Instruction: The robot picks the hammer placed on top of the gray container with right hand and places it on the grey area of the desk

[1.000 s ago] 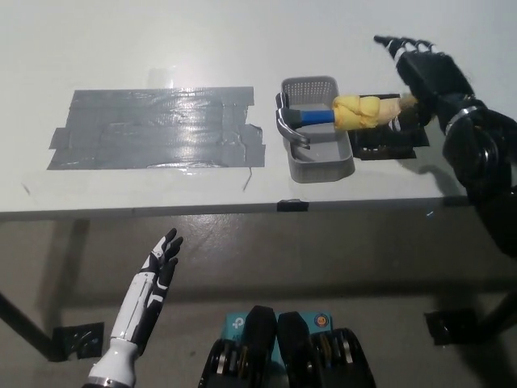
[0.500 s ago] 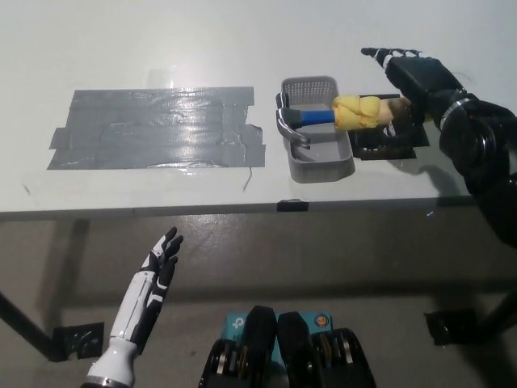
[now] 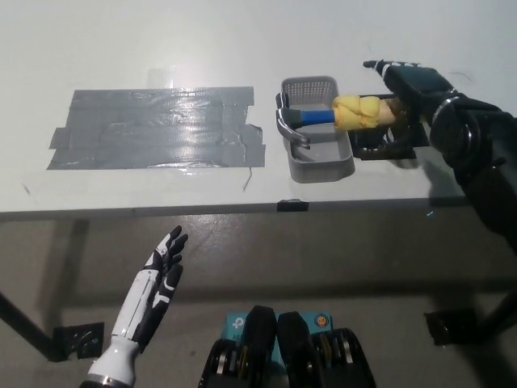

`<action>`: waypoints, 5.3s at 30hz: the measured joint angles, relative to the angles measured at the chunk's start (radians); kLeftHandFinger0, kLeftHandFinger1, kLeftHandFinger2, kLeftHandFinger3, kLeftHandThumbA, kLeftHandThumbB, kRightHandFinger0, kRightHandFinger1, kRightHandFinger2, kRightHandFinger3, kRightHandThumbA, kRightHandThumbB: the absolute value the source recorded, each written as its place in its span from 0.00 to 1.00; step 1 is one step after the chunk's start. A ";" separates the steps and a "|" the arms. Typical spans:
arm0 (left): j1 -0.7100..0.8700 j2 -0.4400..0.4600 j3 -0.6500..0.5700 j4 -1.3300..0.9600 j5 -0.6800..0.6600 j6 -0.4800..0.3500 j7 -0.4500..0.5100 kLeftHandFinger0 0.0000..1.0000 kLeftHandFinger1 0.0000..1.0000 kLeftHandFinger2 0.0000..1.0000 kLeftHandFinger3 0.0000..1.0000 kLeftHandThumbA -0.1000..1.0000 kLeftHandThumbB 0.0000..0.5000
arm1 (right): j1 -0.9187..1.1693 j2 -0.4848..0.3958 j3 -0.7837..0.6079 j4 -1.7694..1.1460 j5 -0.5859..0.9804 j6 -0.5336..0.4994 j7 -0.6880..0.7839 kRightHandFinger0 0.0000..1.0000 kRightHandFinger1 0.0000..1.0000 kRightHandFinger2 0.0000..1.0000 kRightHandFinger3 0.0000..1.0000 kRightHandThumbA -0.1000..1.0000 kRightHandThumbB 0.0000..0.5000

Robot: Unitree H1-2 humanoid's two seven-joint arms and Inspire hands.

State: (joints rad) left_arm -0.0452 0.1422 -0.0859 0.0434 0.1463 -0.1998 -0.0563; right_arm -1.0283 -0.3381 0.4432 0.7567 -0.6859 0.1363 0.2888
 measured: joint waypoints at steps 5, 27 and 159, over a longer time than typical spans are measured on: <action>-0.004 0.004 -0.001 0.000 0.001 0.000 -0.006 1.00 1.00 0.97 1.00 0.95 0.06 | -0.021 0.019 0.009 0.047 0.000 0.000 -0.007 1.00 1.00 1.00 1.00 1.00 1.00; -0.011 0.014 -0.012 -0.001 0.003 0.000 -0.015 0.92 0.93 0.86 1.00 0.90 0.02 | -0.041 0.090 0.038 0.109 -0.001 0.001 -0.020 1.00 1.00 1.00 1.00 1.00 0.96; -0.055 0.038 -0.080 -0.106 0.020 0.137 -0.133 1.00 1.00 1.00 1.00 1.00 0.54 | -0.215 0.569 0.032 0.680 0.068 -0.060 -0.532 1.00 1.00 1.00 1.00 0.65 0.42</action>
State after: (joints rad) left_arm -0.1005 0.1802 -0.1659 -0.0621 0.1663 -0.0627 -0.1895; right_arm -1.2435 0.2308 0.4752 1.4365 -0.6175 0.0767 -0.2434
